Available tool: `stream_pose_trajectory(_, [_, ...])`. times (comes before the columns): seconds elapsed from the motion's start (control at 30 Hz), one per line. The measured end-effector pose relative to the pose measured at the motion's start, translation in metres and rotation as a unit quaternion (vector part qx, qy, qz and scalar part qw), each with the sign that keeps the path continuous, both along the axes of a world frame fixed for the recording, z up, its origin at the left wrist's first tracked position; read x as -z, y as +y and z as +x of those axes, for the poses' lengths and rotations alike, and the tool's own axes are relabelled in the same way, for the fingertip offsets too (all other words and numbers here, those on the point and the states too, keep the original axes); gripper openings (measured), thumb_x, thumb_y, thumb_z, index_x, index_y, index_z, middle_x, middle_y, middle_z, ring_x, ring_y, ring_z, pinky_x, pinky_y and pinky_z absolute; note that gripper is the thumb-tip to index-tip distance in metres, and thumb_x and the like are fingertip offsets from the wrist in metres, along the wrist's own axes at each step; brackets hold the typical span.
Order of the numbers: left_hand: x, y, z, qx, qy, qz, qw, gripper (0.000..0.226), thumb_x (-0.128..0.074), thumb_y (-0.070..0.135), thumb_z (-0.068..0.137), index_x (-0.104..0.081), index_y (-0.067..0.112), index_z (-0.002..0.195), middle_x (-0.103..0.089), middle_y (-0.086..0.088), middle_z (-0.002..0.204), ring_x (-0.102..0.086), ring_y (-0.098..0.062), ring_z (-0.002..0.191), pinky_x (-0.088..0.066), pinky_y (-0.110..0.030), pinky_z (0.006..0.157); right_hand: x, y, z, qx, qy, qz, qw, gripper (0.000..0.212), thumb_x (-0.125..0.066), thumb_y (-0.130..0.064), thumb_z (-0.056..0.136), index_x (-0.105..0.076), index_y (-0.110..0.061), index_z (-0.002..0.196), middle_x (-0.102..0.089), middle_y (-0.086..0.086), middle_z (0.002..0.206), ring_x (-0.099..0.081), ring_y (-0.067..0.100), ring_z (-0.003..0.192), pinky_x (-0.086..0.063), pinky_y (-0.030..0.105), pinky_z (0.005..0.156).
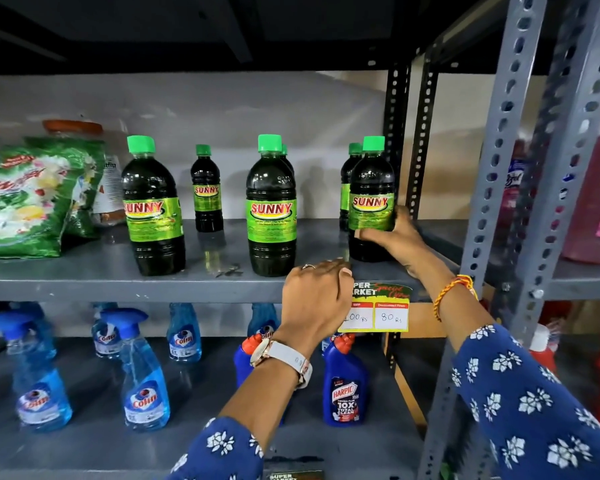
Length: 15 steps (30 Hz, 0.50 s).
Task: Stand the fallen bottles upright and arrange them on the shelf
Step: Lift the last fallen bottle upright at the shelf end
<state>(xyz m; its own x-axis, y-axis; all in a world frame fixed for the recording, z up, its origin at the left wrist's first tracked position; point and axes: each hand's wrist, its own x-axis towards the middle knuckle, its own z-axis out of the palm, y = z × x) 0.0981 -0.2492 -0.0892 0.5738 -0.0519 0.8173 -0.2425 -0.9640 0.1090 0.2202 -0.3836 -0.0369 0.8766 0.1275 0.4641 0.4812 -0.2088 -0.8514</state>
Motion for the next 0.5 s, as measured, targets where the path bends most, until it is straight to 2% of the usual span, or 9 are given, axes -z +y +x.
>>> stream_pose_trajectory(0.07, [0.0,0.0,0.001,0.002,0.003,0.0,1.0,0.036,-0.026,0.025,0.09,-0.062,0.019,0.09,-0.07,0.0,0.085,-0.061,-0.019,0.071,-0.036,-0.03,0.063,0.0,0.0,-0.002,0.001,0.001,0.009,1.0,0.073,-0.082,-0.028,0.059,-0.036,-0.02,0.114,-0.056,-0.012,0.095,-0.054,0.009,0.09,-0.041,0.025,0.079])
stream_pose_trajectory(0.23, [0.0,0.001,0.001,0.005,0.01,-0.006,1.0,0.036,-0.027,0.025,0.09,-0.062,0.019,0.089,-0.07,0.001,0.085,-0.059,-0.017,0.07,-0.036,-0.031,0.065,0.0,-0.001,-0.004,0.014,-0.017,-0.029,0.999,0.069,-0.081,-0.025,0.06,-0.041,-0.019,0.116,-0.058,-0.003,0.107,-0.055,0.02,0.105,-0.044,0.037,0.092])
stream_pose_trajectory(0.33, [-0.001,0.0,-0.001,0.005,0.015,-0.008,1.0,0.035,-0.027,0.025,0.09,-0.061,0.019,0.087,-0.069,0.001,0.084,-0.059,-0.019,0.07,-0.038,-0.032,0.066,-0.002,-0.001,-0.009,0.03,-0.025,-0.07,0.997,0.064,-0.076,-0.03,0.064,-0.039,-0.023,0.116,-0.053,-0.003,0.108,-0.051,0.018,0.103,-0.041,0.035,0.089])
stream_pose_trajectory(0.5, [-0.003,-0.001,-0.003,0.008,0.034,-0.011,0.999,0.029,-0.028,0.023,0.09,-0.053,0.018,0.076,-0.066,-0.002,0.076,-0.051,-0.02,0.062,-0.039,-0.033,0.066,-0.001,-0.009,-0.026,-0.007,-0.034,-0.066,0.997,0.066,-0.072,-0.023,0.071,-0.039,-0.015,0.126,-0.056,0.0,0.113,-0.052,0.018,0.106,-0.041,0.035,0.092])
